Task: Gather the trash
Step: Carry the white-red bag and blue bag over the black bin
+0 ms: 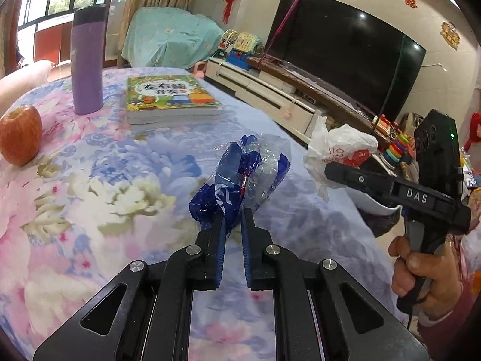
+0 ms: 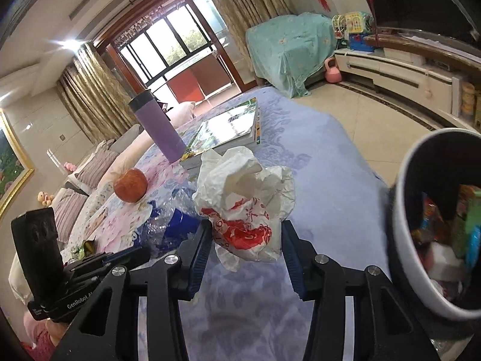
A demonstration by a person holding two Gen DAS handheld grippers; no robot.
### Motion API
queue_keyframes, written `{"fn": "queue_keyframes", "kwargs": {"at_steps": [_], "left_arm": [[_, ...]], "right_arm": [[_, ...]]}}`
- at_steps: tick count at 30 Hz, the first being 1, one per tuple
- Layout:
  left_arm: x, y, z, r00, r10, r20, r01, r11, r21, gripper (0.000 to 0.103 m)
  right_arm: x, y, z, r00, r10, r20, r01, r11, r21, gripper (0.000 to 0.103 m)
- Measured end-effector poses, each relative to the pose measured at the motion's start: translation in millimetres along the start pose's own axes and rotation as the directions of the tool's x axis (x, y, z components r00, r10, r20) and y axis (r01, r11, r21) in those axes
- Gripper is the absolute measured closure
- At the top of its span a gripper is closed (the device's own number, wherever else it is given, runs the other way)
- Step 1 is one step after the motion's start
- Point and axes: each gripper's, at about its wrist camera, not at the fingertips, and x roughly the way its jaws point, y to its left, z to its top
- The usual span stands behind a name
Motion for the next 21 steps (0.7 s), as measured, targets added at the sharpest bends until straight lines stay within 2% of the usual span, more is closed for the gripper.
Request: {"fn": "queue_keyframes", "kwargs": {"at_steps": [11, 21], "left_arm": [[-4.0, -59.2, 1.0, 0.998, -0.058, -0.001, 0.058, 0.996, 0.062, 0.094], [1.5, -103.4, -1.3, 0.995, -0.101, -0.013, 0.102, 0.989, 0.111, 0.094]], "right_arm": [[-51.8, -22.3, -15.6, 0.996, -0.067, 0.051, 0.066, 0.998, 0.022, 0.056], [-89.8, -54.5, -21.9, 0.985, -0.143, 0.098, 0.137, 0.988, 0.064, 0.056]]}}
